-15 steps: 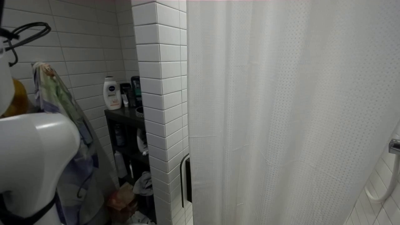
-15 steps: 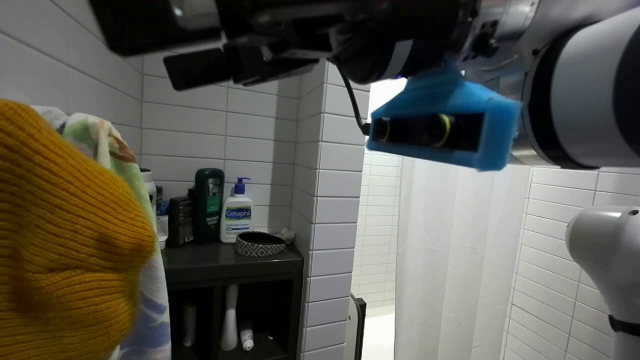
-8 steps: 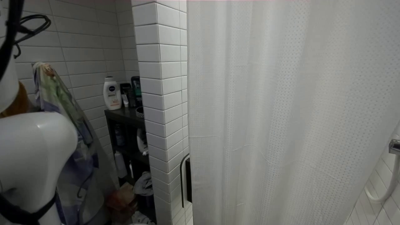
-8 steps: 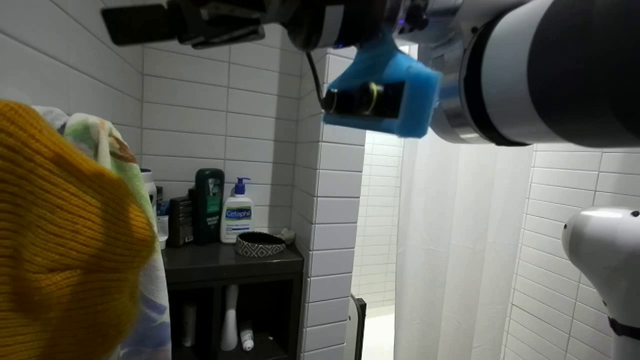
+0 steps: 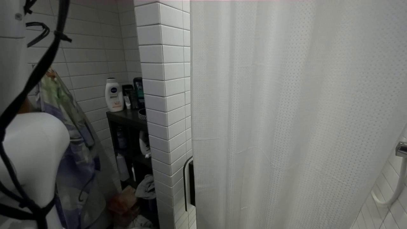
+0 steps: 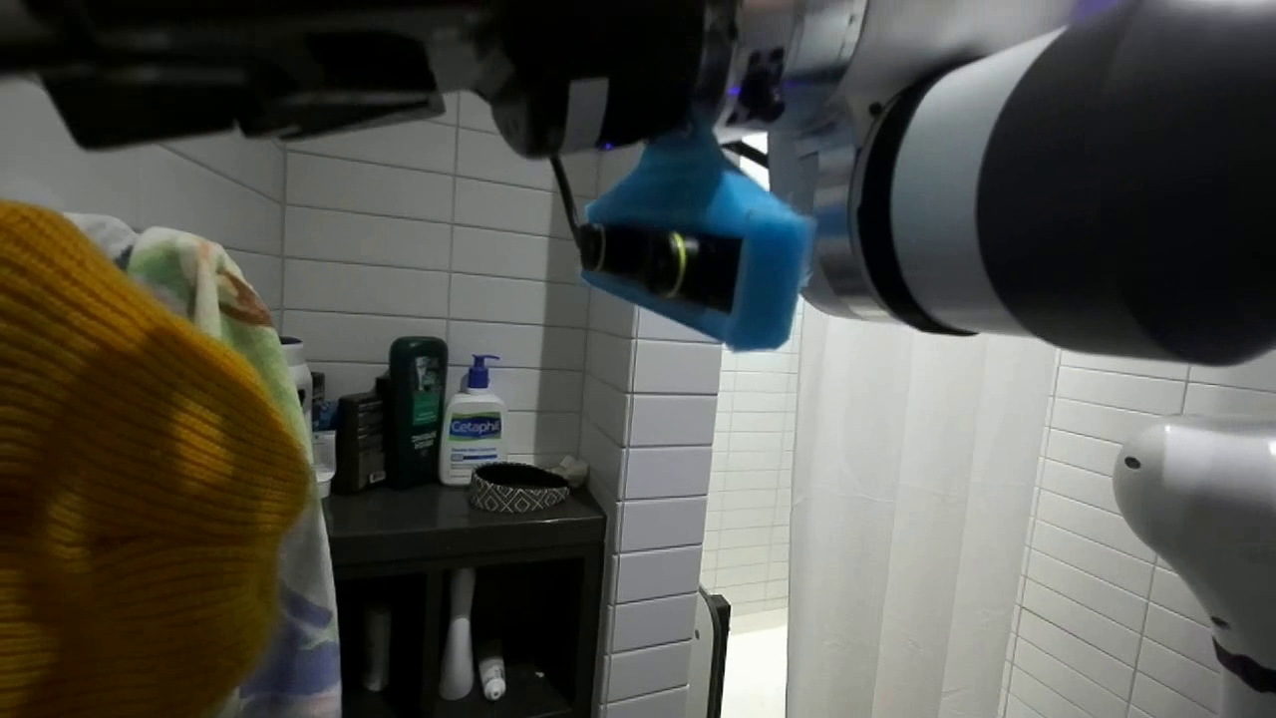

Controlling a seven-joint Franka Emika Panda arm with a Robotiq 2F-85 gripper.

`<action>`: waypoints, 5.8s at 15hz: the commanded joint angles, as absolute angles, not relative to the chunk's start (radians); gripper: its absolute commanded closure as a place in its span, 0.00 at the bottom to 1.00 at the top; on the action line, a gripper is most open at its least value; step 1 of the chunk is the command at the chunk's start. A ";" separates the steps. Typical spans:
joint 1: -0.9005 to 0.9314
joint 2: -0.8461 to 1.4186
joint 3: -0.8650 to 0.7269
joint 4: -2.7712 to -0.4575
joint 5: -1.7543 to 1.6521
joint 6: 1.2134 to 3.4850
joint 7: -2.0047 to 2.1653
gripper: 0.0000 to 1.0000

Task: Put the head sock on the floor

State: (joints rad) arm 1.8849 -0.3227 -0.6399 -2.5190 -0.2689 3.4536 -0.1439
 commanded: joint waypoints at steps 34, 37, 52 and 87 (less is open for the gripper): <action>2.335 -0.344 -1.227 -2.462 -0.339 3.453 -0.247 0.00; 2.335 -0.350 -1.259 -2.461 -0.336 3.453 -0.278 0.00; 2.571 -0.346 -1.440 -2.405 -0.307 3.453 -0.296 0.00; 1.783 -0.516 -0.670 -2.572 -0.292 3.453 -0.282 0.99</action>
